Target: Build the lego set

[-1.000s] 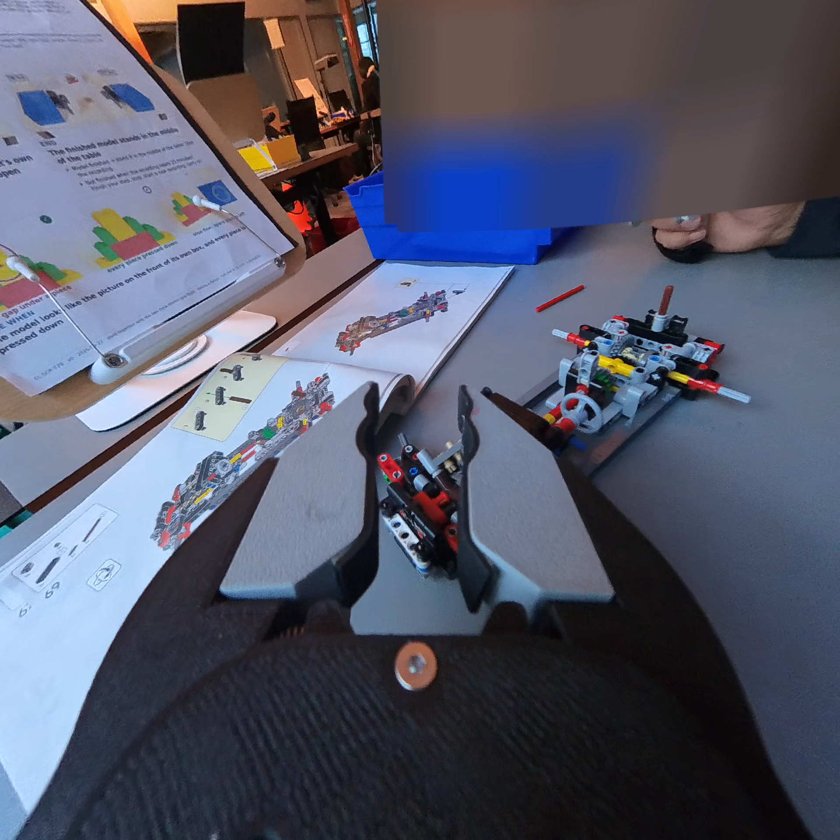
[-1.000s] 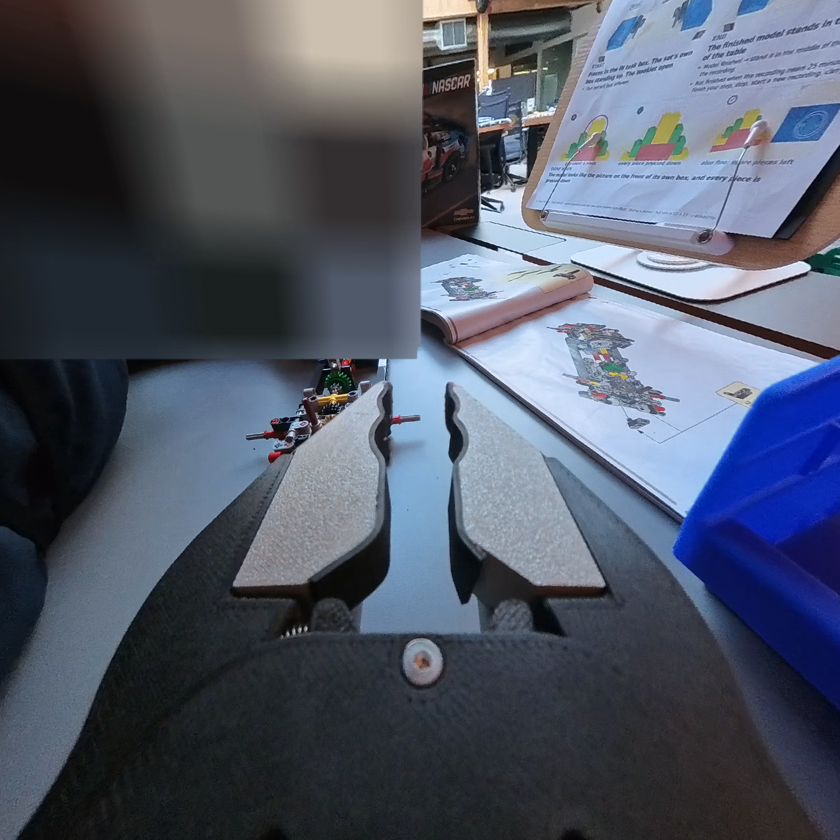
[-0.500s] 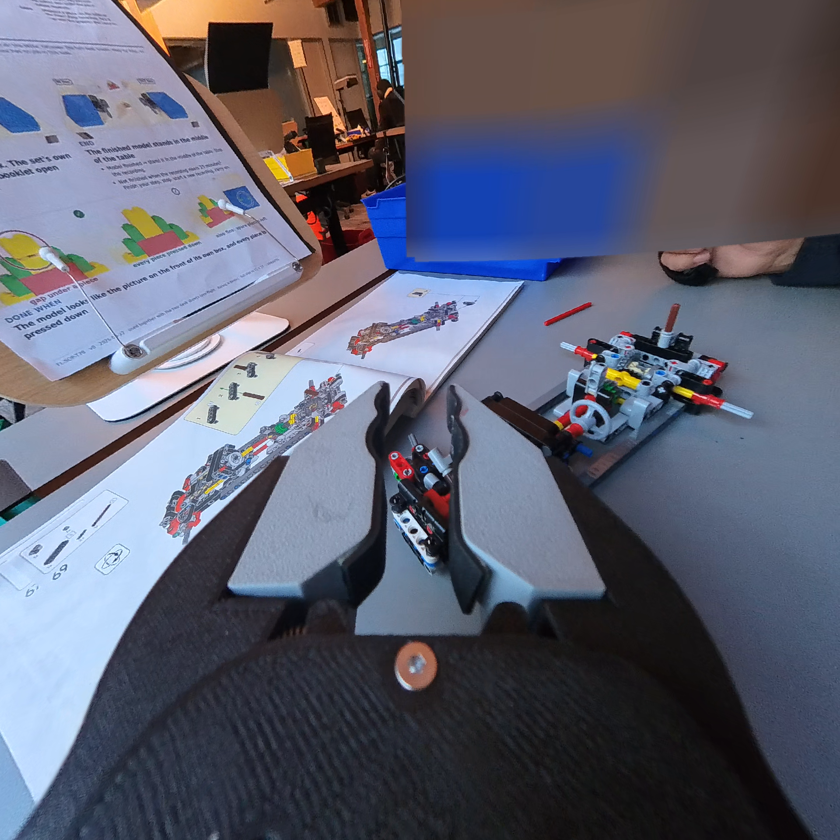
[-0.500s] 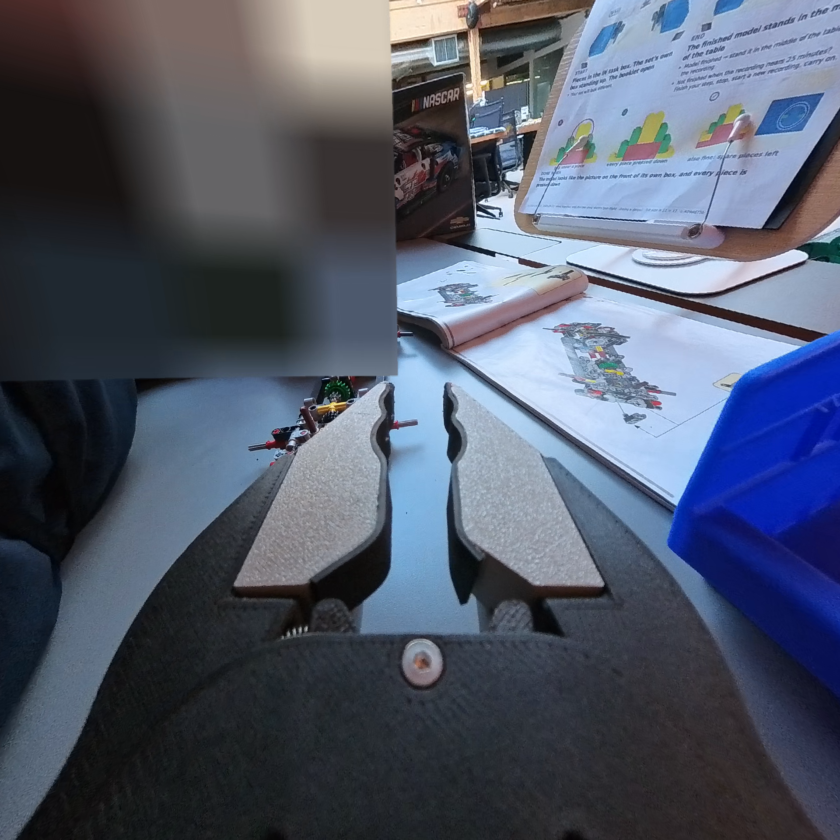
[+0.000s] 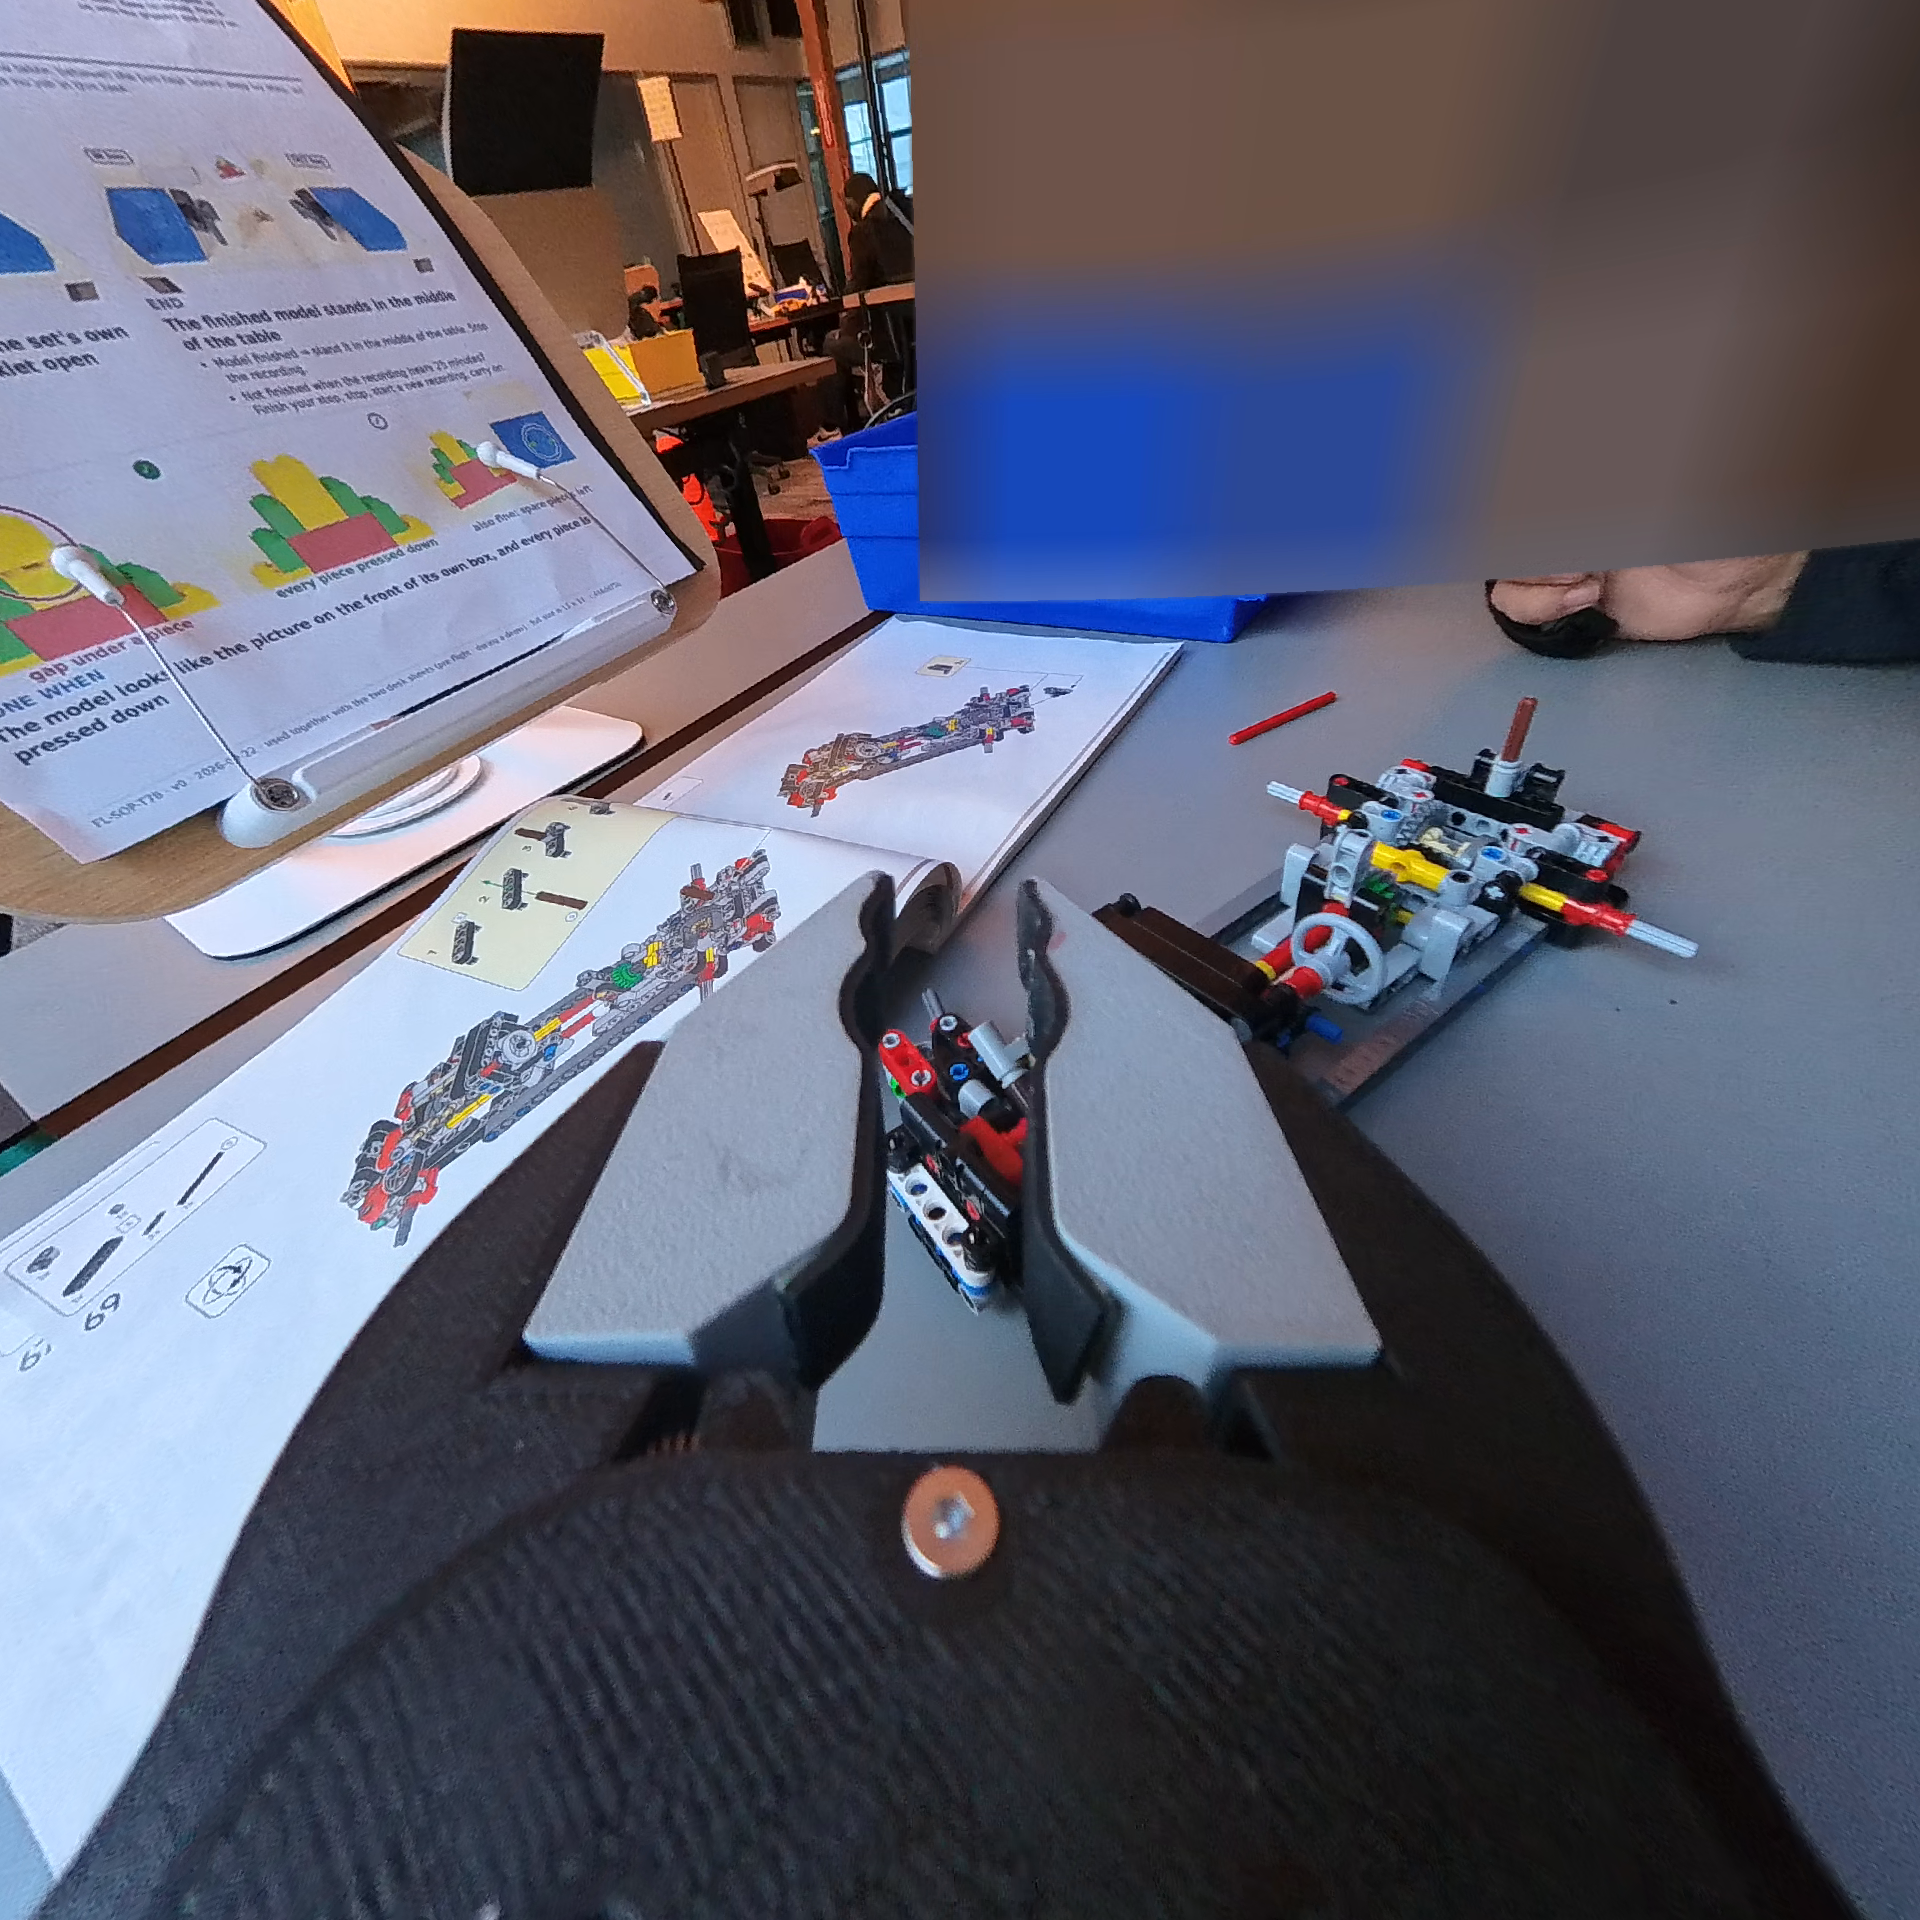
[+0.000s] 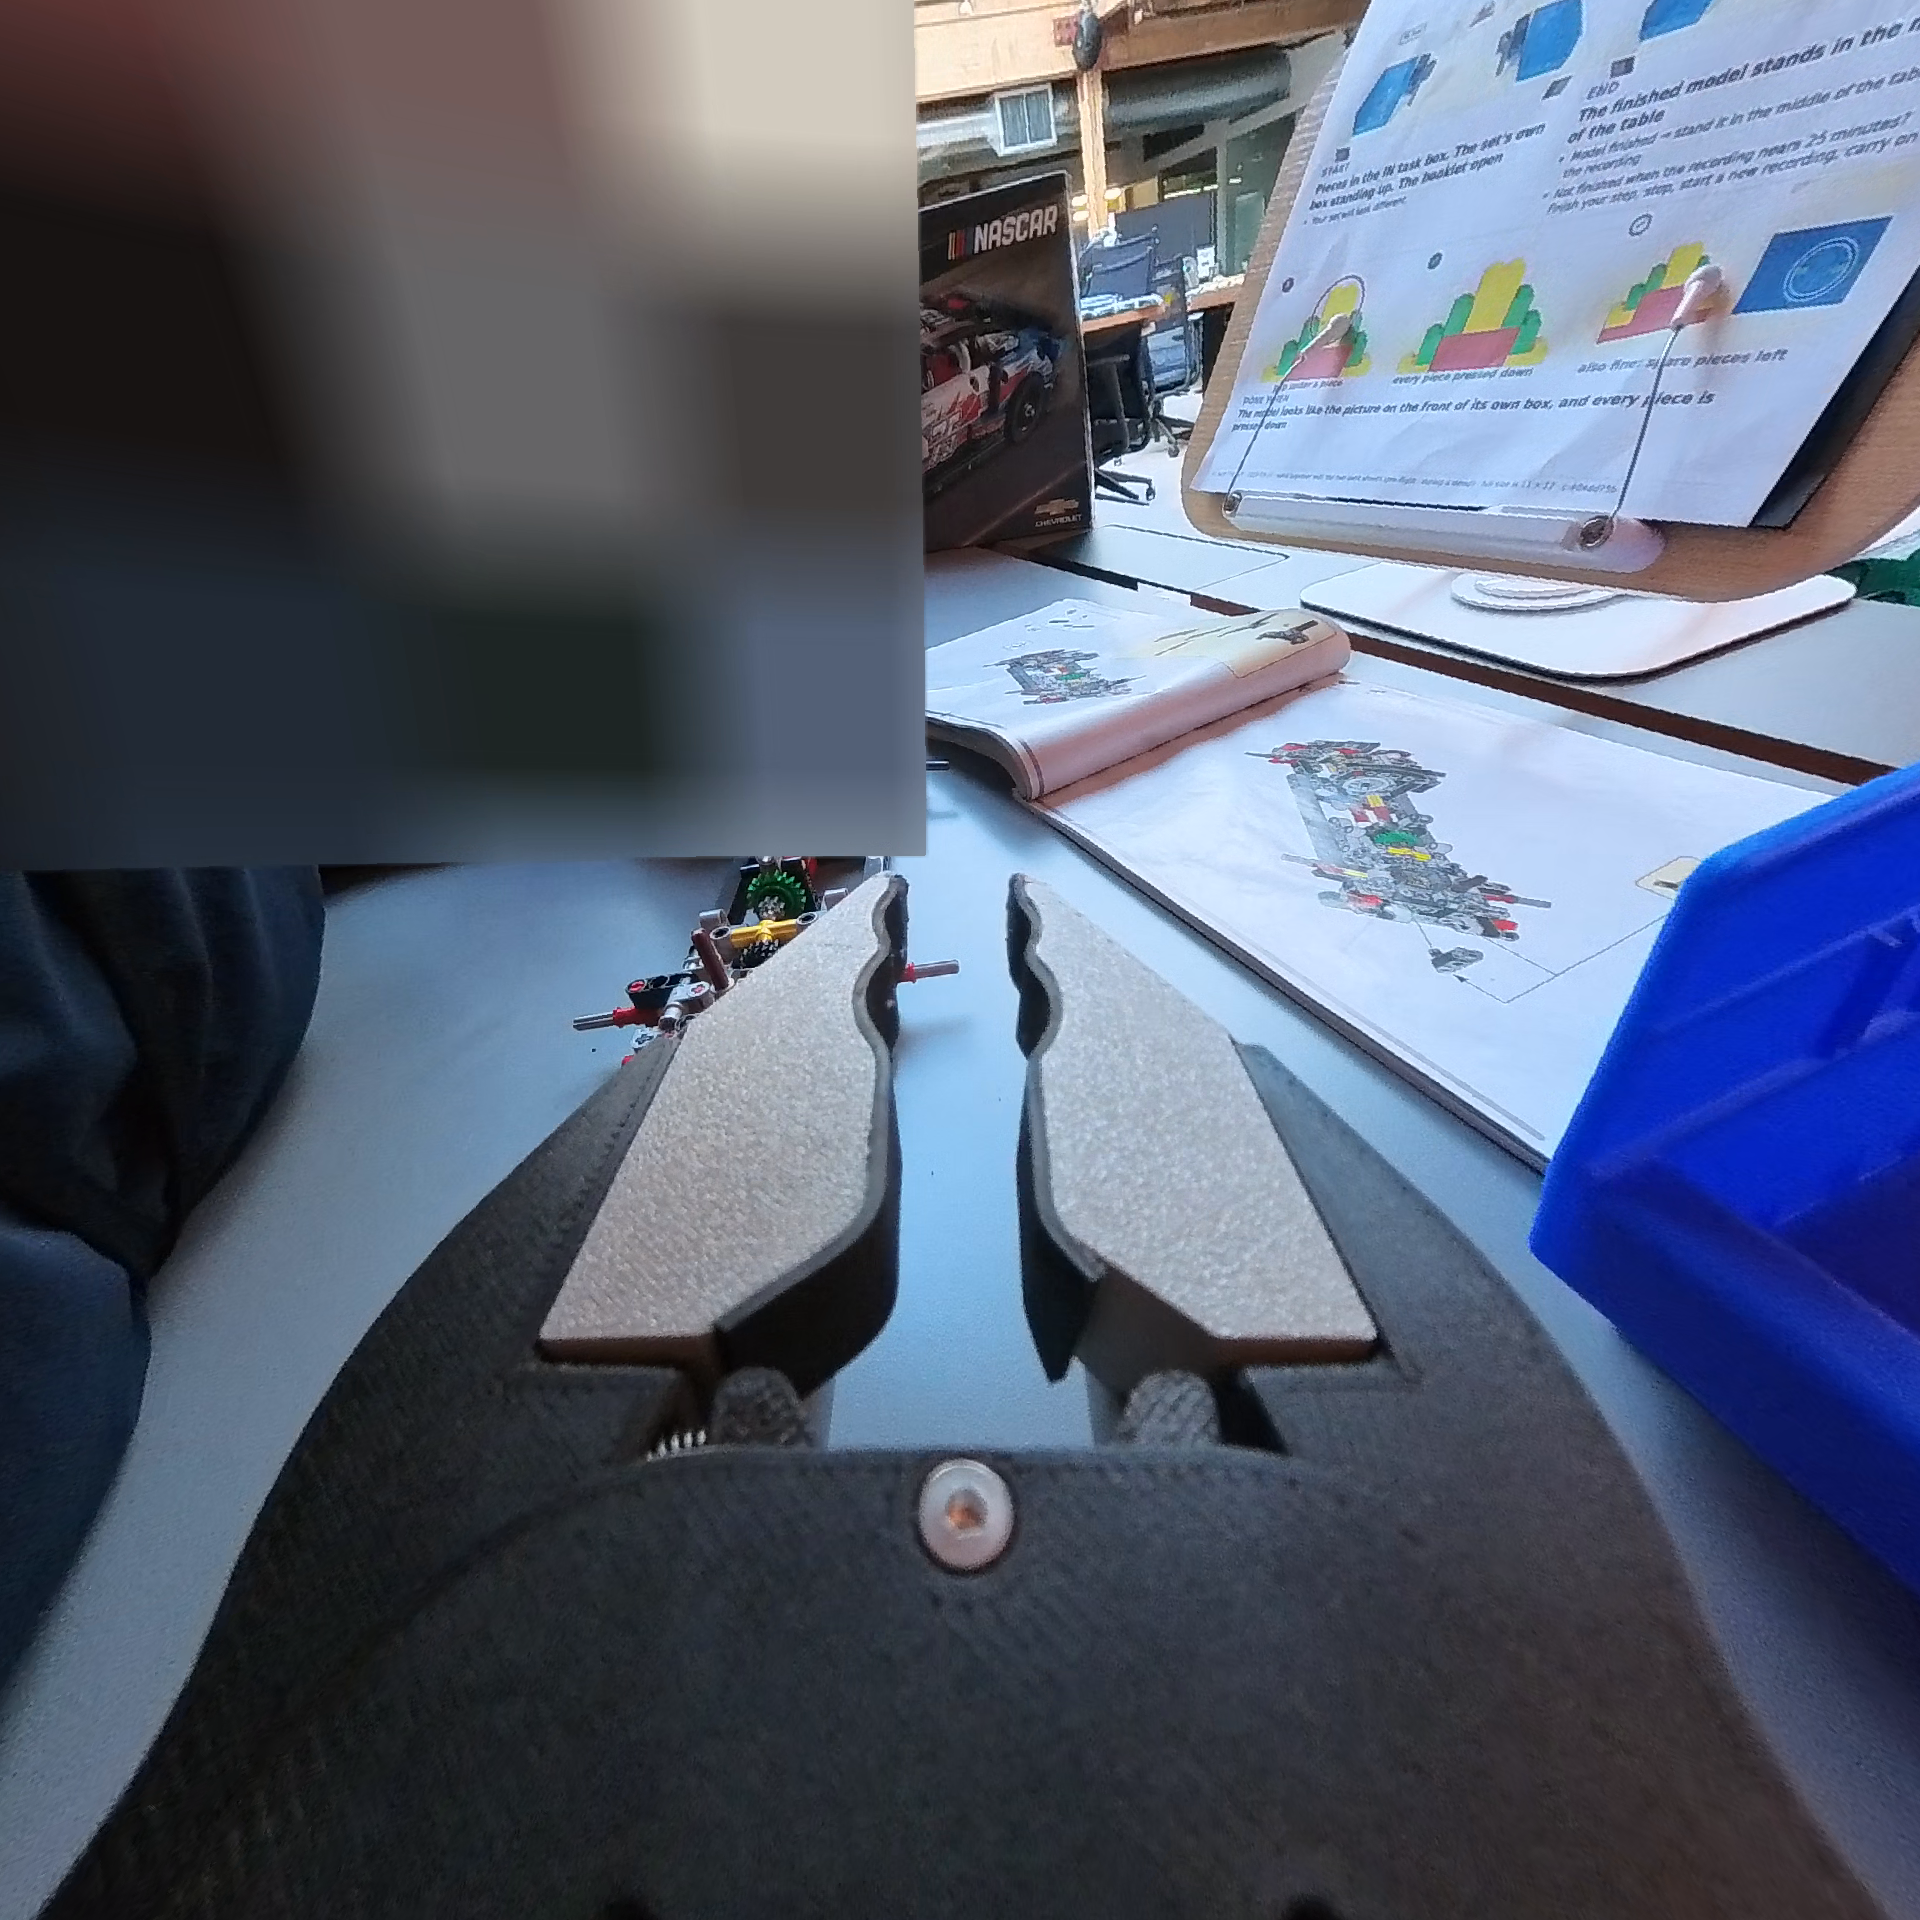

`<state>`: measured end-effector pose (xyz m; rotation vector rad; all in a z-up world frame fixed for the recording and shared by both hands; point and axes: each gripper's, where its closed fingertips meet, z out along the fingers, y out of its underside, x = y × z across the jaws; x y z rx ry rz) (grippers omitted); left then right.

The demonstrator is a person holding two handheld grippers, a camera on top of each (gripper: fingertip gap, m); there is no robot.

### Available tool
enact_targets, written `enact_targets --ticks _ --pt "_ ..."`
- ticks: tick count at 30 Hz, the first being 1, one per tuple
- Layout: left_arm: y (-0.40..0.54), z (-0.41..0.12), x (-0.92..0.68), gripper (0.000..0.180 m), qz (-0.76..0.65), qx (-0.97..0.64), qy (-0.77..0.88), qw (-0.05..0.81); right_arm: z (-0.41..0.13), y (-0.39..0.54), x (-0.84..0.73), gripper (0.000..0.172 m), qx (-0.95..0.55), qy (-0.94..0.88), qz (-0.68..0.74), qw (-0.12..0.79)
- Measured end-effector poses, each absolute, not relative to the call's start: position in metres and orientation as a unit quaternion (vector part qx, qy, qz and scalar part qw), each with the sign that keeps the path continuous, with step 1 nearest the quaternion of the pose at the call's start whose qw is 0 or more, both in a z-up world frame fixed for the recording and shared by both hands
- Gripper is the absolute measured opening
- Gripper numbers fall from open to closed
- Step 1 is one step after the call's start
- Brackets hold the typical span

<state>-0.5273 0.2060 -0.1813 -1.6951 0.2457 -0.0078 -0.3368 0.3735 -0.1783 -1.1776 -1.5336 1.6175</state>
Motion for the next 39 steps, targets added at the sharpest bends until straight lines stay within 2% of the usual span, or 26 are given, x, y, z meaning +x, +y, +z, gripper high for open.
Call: enact_targets --ticks 25,36,39 --pt "0.206 -0.182 -0.526 0.021 -0.014 -0.749 0.109 0.654 -0.180 0.368 -0.336 0.009 -0.425 -0.599 0.608 0.301" --pt "0.204 -0.169 -0.531 0.023 -0.021 -0.738 0.084 0.669 -0.186 0.392 -0.342 0.012 -0.439 -0.611 0.545 0.370" --pt "0.196 -0.160 -0.546 0.025 -0.012 -0.736 0.054 0.675 -0.187 0.394 -0.344 0.024 -0.445 -0.611 0.543 0.366"
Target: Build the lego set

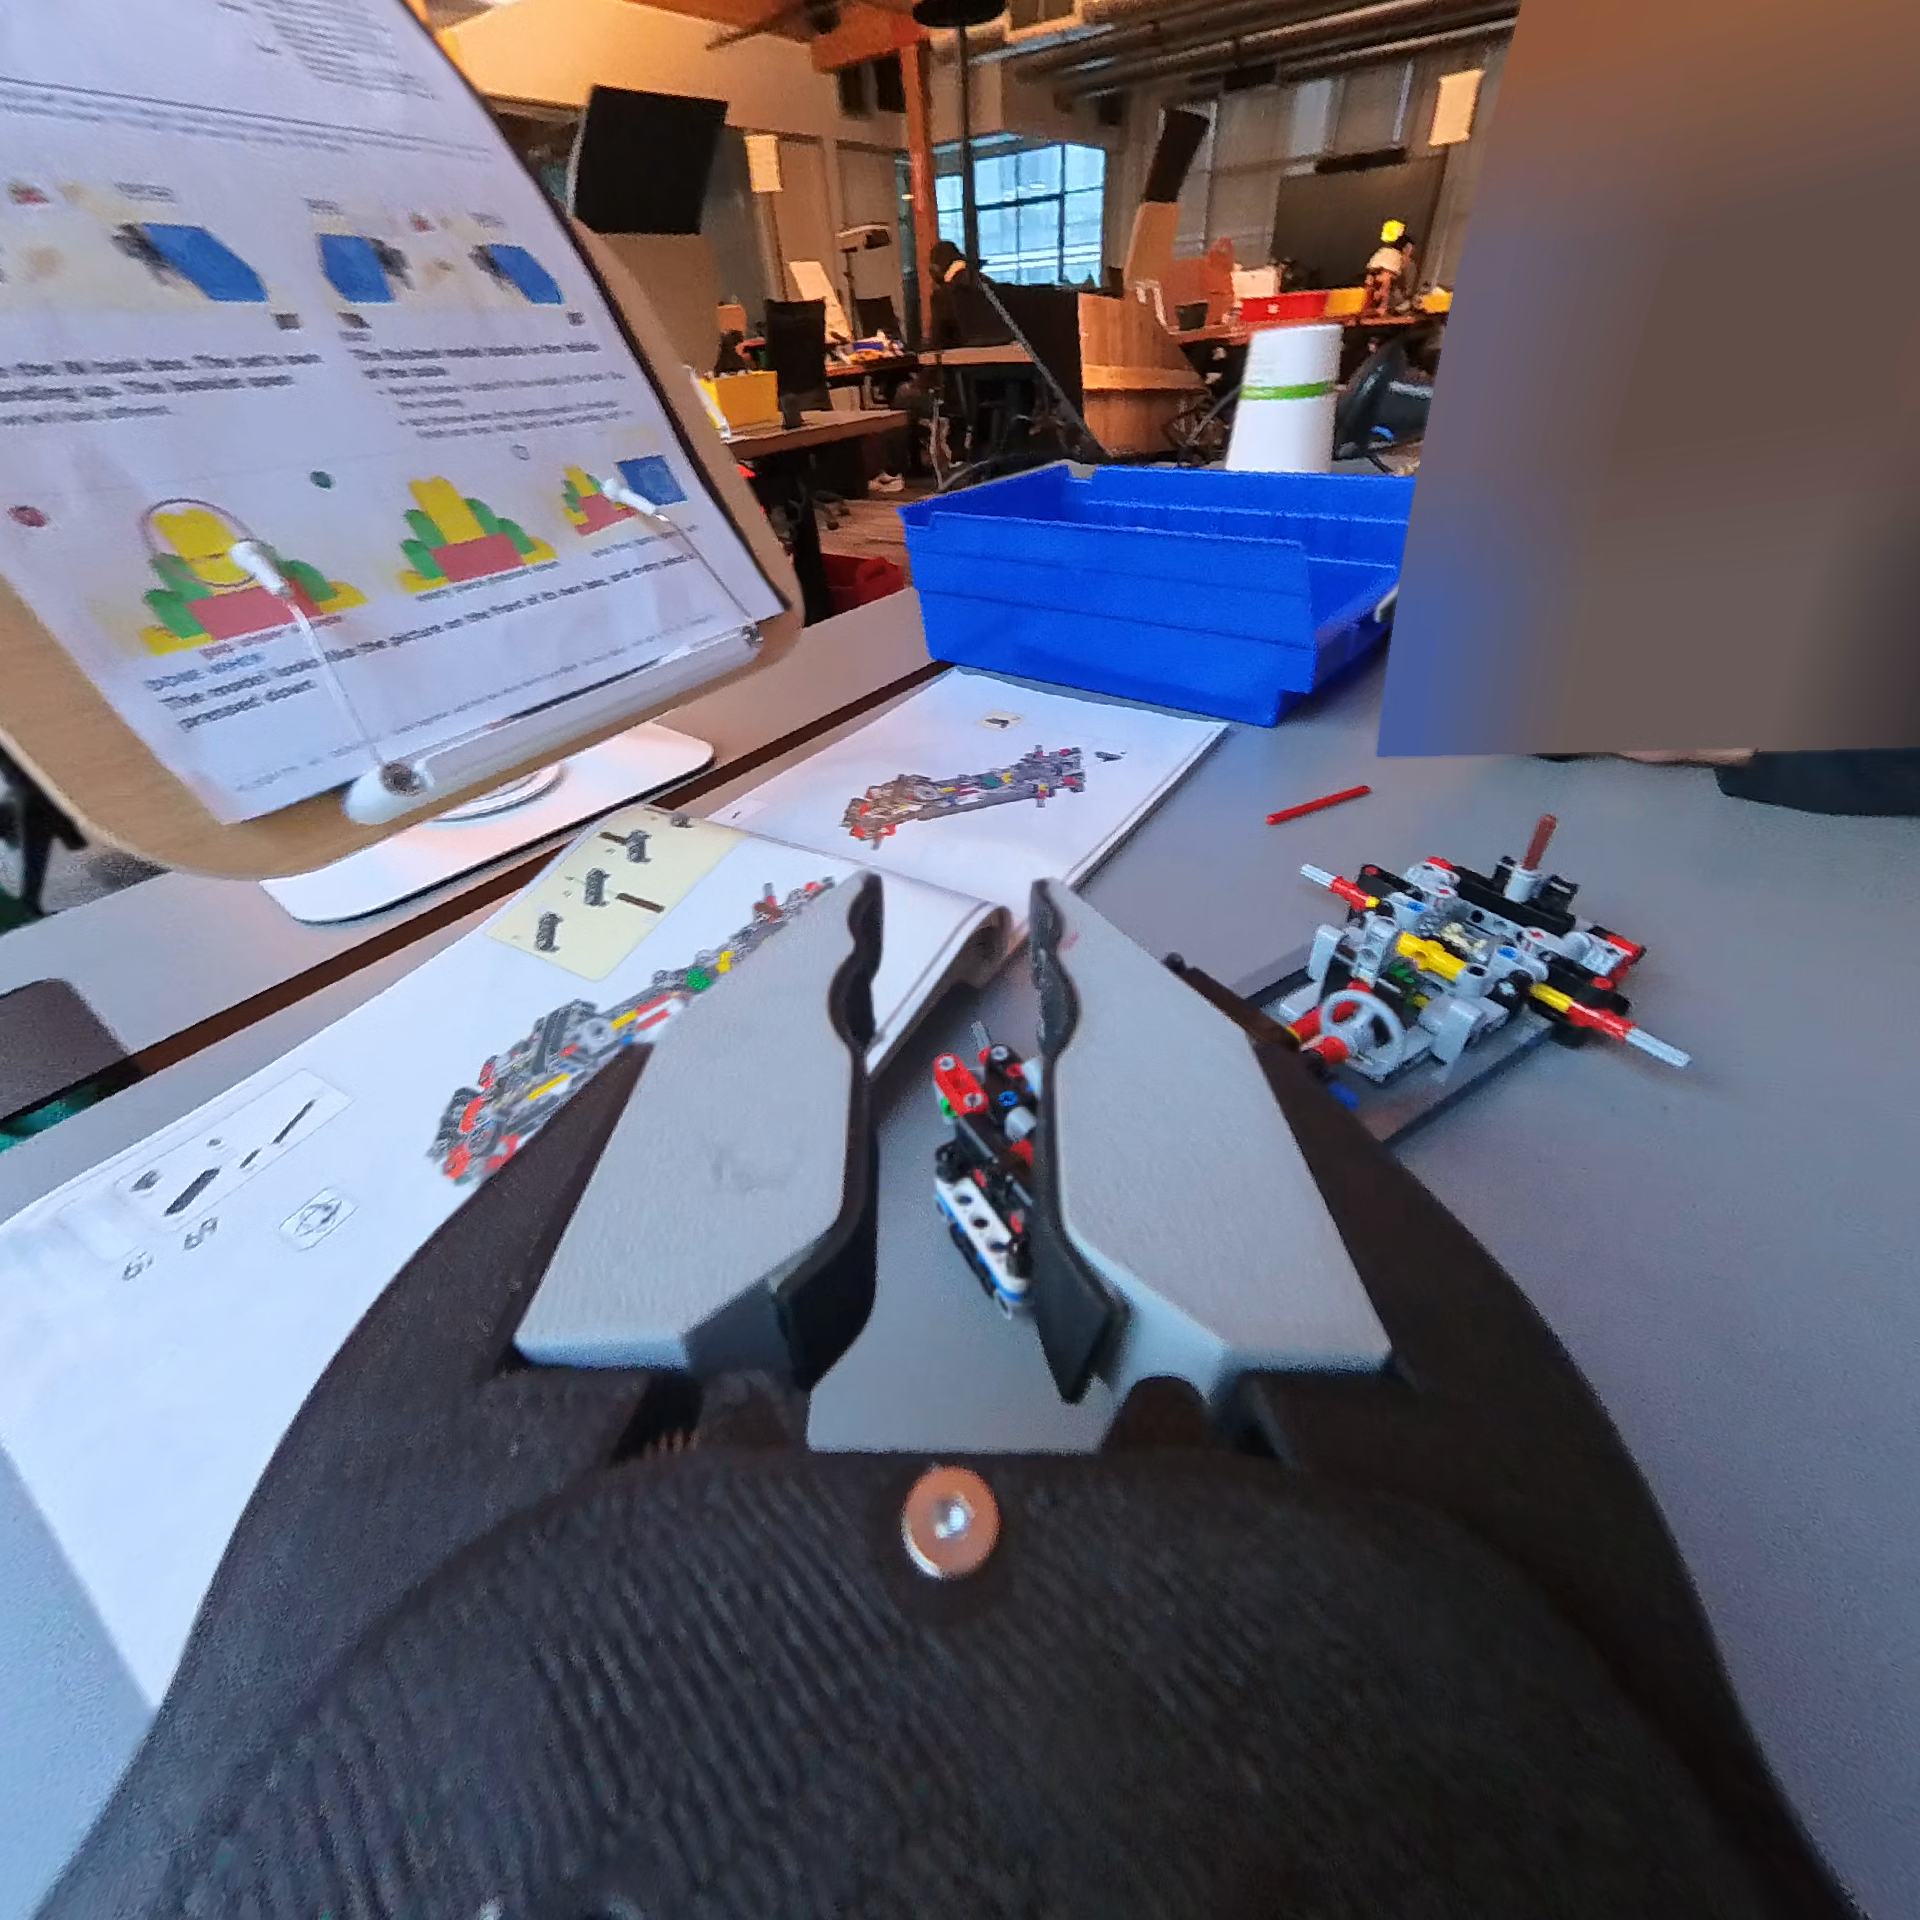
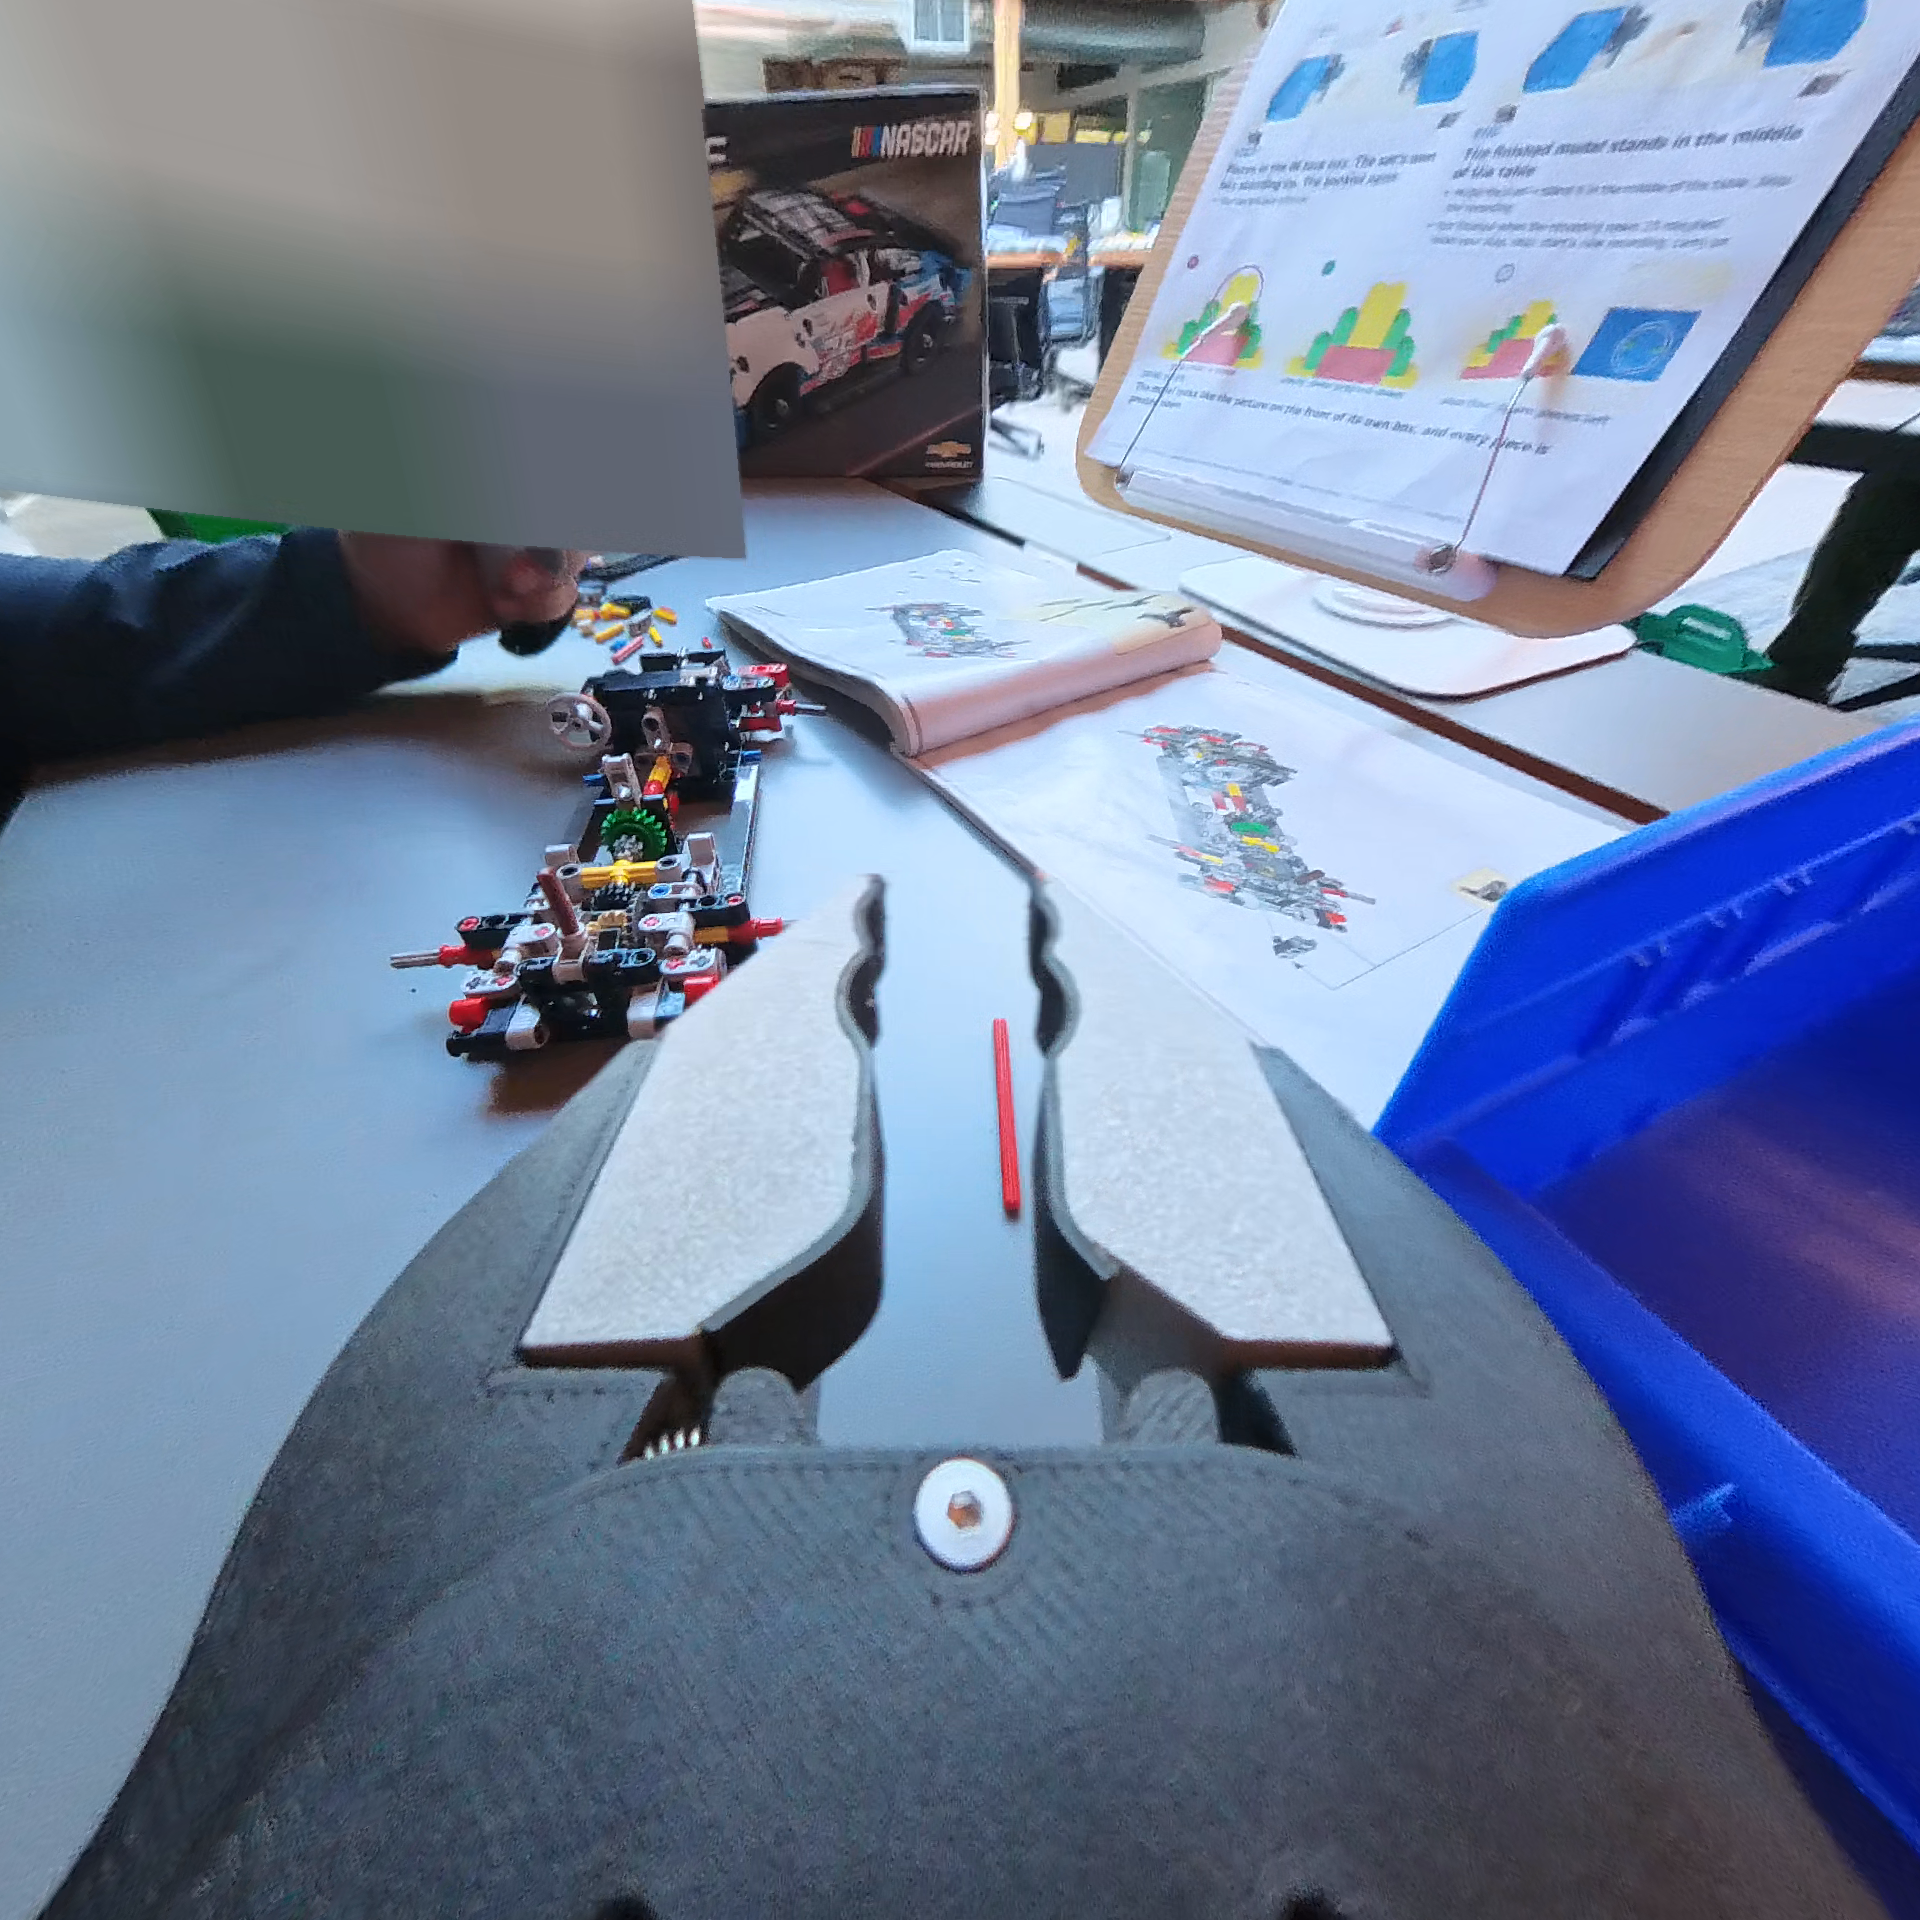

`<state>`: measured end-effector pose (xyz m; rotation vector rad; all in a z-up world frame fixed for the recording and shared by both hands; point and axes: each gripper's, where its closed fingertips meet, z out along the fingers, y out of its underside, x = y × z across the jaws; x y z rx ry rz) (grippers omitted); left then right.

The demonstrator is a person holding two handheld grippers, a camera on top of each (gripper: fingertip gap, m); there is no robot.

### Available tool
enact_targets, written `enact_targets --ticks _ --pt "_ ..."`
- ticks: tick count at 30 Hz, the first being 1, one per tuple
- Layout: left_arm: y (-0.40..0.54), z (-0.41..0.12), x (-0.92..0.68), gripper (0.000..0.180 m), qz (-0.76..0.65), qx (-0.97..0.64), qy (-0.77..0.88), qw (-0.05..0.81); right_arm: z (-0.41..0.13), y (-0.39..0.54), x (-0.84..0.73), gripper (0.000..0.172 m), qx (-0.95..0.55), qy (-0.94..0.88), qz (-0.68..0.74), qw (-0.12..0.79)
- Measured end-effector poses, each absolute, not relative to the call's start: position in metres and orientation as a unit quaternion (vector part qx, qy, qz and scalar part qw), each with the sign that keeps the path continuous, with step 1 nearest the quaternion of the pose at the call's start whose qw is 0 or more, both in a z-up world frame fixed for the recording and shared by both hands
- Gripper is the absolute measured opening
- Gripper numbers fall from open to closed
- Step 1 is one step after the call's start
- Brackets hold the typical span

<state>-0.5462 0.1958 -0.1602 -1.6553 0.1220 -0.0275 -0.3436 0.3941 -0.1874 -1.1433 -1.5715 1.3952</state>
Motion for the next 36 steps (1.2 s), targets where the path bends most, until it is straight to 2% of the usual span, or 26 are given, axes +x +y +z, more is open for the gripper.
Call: enact_targets --ticks 3,8,15,19,21,25,36 --pt "0.192 -0.164 -0.561 0.030 -0.026 -0.750 0.015 0.661 -0.192 0.390 -0.345 0.034 -0.442 -0.625 0.531 0.363" --pt "0.185 -0.188 -0.560 0.040 -0.092 -0.810 -0.011 0.579 -0.199 0.371 -0.345 0.034 -0.434 -0.651 0.516 0.348" --pt "0.154 -0.192 -0.574 0.041 -0.080 -0.872 -0.029 0.482 -0.213 0.329 -0.333 0.035 -0.429 -0.689 0.513 0.278" --pt "0.128 -0.173 -0.583 0.047 -0.093 -0.874 -0.057 0.473 -0.221 0.311 -0.333 0.035 -0.423 -0.711 0.498 0.260" --pt "0.122 -0.176 -0.580 0.053 -0.111 -0.880 -0.069 0.456 -0.227 0.303 -0.332 0.034 -0.417 -0.729 0.485 0.246" --pt "0.139 -0.192 -0.560 0.052 -0.146 -0.881 -0.059 0.447 -0.246 0.290 -0.332 0.037 -0.414 -0.766 0.442 0.213" --pt "0.181 -0.256 -0.521 0.055 -0.162 -0.916 -0.039 0.364 -0.257 0.283 -0.337 0.046 -0.408 -0.789 0.380 0.258"
